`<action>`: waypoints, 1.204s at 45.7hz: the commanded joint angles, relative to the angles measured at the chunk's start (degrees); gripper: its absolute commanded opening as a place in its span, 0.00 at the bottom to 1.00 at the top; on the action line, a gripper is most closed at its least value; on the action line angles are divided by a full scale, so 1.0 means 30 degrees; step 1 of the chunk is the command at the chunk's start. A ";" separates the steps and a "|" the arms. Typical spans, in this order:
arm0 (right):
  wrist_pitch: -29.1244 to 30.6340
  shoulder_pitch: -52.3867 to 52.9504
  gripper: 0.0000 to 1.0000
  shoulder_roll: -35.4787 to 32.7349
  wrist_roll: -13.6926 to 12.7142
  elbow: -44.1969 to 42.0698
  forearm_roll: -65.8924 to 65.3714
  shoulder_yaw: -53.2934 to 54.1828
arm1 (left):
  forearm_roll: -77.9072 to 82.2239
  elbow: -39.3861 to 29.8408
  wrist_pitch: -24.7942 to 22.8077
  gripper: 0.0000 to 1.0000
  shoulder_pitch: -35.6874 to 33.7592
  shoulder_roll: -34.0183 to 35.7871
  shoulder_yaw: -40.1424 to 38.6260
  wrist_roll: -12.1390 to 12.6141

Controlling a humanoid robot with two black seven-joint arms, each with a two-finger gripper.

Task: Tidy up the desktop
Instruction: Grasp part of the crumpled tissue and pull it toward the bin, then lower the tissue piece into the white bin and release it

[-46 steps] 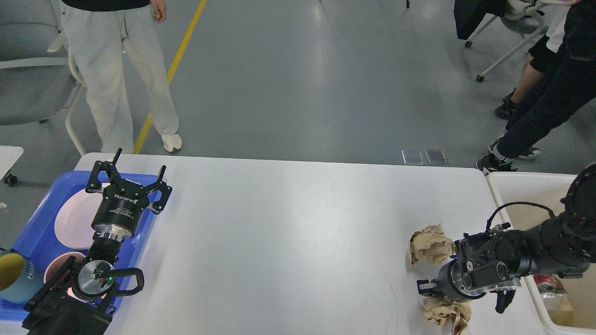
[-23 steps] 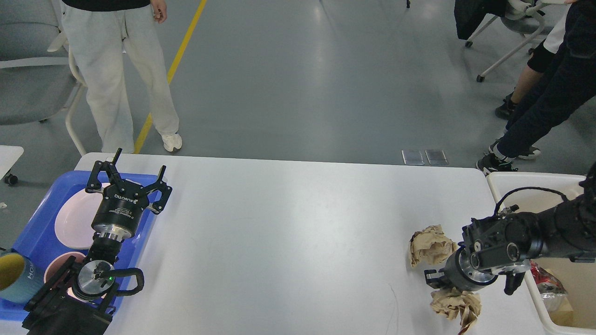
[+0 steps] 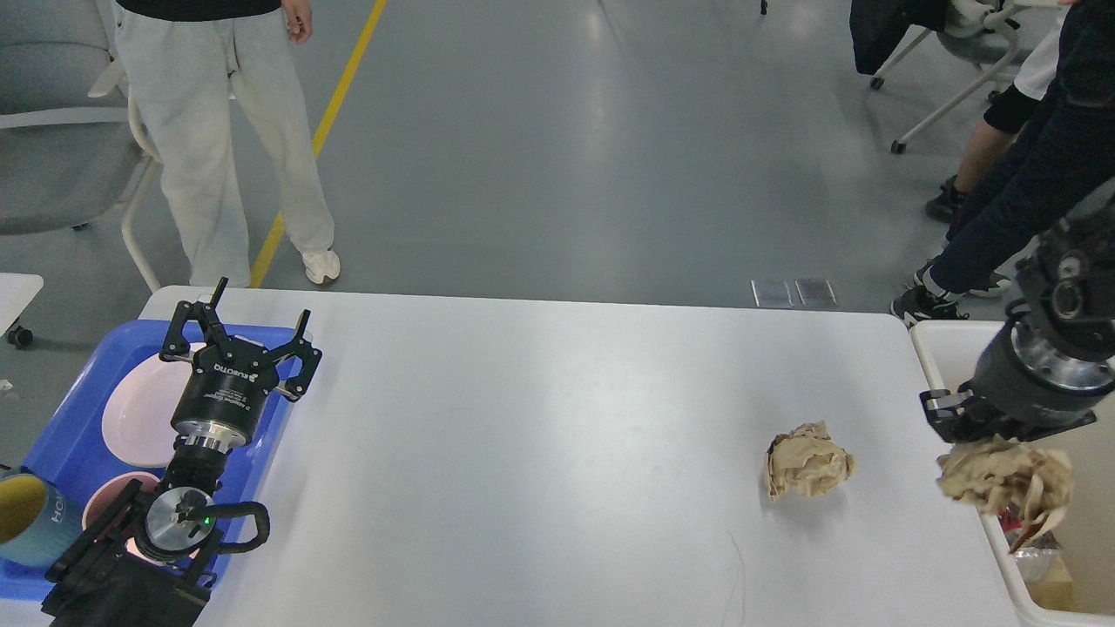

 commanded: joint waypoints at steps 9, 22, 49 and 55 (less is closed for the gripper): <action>0.1476 0.4520 0.00 -0.0078 0.0093 0.1470 0.0881 -0.1665 | 0.0001 0.0000 0.0000 0.97 -0.0001 0.0027 0.0004 0.0000; 0.0010 0.1742 0.00 -0.2592 -0.0023 -0.1571 0.0706 -0.3247 | 0.0001 0.0000 0.0000 0.97 0.0029 -0.0002 0.0004 0.0000; -0.9622 -1.9670 0.00 -0.5881 -0.0083 -1.4814 0.0910 0.6503 | 0.0001 0.0000 -0.0029 0.97 0.0029 -0.0002 0.0004 0.0000; -1.1649 -2.4739 0.00 -0.4212 -0.0083 -1.8765 0.0939 1.0078 | 0.0001 0.0000 0.0000 0.97 0.0029 -0.0002 0.0004 0.0000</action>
